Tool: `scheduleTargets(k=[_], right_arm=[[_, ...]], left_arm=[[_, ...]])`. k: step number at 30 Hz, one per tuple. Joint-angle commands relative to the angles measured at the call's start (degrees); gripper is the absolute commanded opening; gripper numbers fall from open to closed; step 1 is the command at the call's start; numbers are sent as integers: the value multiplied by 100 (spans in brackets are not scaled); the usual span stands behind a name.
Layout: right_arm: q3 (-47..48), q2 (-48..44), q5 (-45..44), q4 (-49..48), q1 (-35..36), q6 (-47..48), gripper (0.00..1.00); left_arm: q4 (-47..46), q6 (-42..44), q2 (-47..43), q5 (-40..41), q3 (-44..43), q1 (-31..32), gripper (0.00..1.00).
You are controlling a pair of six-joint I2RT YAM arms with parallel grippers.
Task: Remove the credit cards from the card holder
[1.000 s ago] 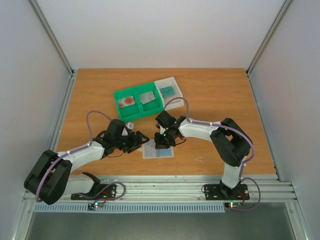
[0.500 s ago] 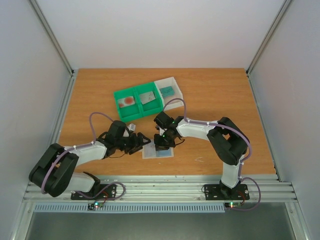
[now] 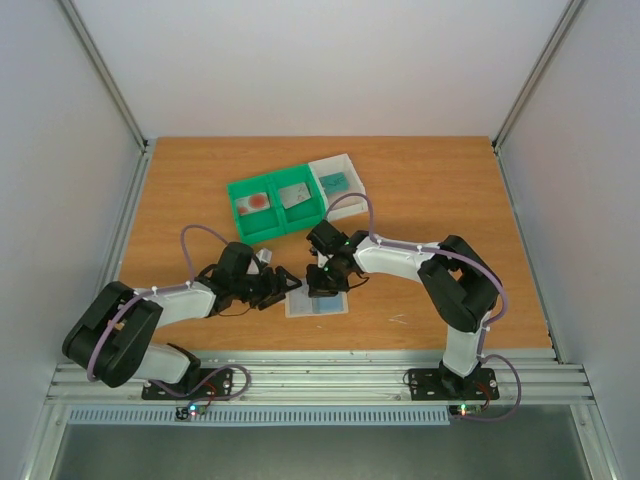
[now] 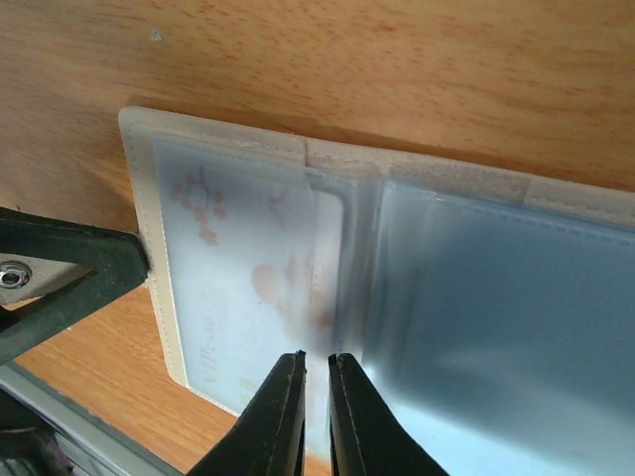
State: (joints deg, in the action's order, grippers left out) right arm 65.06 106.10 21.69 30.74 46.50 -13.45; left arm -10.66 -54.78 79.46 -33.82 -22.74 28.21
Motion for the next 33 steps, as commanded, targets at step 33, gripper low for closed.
scheduleTargets(k=[33], right_arm=[[-315, 306, -90, -332, 43, -169, 1]], left_arm=[[-1174, -264, 633, -193, 147, -2, 62]])
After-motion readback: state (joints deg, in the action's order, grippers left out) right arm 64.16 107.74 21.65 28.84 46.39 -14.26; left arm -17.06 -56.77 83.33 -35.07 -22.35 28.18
